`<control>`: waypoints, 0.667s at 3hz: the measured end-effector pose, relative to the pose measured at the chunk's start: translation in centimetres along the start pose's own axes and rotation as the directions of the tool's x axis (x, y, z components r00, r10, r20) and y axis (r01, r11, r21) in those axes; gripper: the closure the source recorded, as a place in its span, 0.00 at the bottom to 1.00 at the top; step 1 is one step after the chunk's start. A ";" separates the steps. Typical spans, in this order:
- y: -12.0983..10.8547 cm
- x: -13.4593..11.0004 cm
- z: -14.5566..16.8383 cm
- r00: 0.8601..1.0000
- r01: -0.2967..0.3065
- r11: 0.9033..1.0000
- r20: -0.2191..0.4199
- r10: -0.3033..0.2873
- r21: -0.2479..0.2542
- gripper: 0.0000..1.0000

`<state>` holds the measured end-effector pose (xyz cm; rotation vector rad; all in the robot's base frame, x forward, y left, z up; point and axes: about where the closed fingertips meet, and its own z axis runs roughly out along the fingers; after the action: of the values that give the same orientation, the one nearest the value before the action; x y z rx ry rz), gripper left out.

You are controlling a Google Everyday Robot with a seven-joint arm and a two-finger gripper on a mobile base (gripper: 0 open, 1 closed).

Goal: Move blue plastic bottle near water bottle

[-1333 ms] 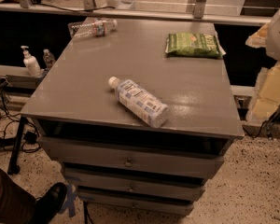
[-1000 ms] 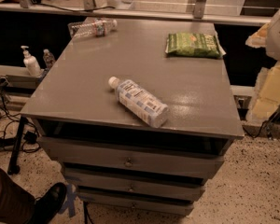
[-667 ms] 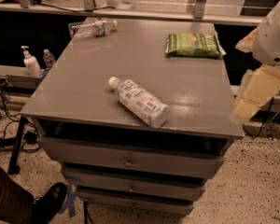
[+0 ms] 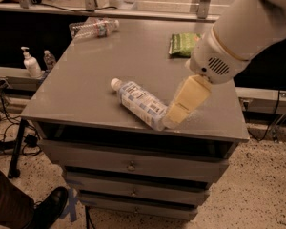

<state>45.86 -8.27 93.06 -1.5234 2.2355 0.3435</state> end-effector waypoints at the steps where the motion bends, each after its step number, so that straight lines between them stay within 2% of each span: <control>1: 0.7 -3.3 2.8 0.995 -0.068 0.997 0.066 0.071 -0.047 0.00; 2: 1.2 -5.2 5.0 0.987 -0.101 0.994 0.123 0.104 -0.037 0.00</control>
Offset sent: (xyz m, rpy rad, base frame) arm 0.0290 0.0991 -0.0383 0.2233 -0.0143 -0.1314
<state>47.36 -1.42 91.03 -1.3653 2.2243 0.4916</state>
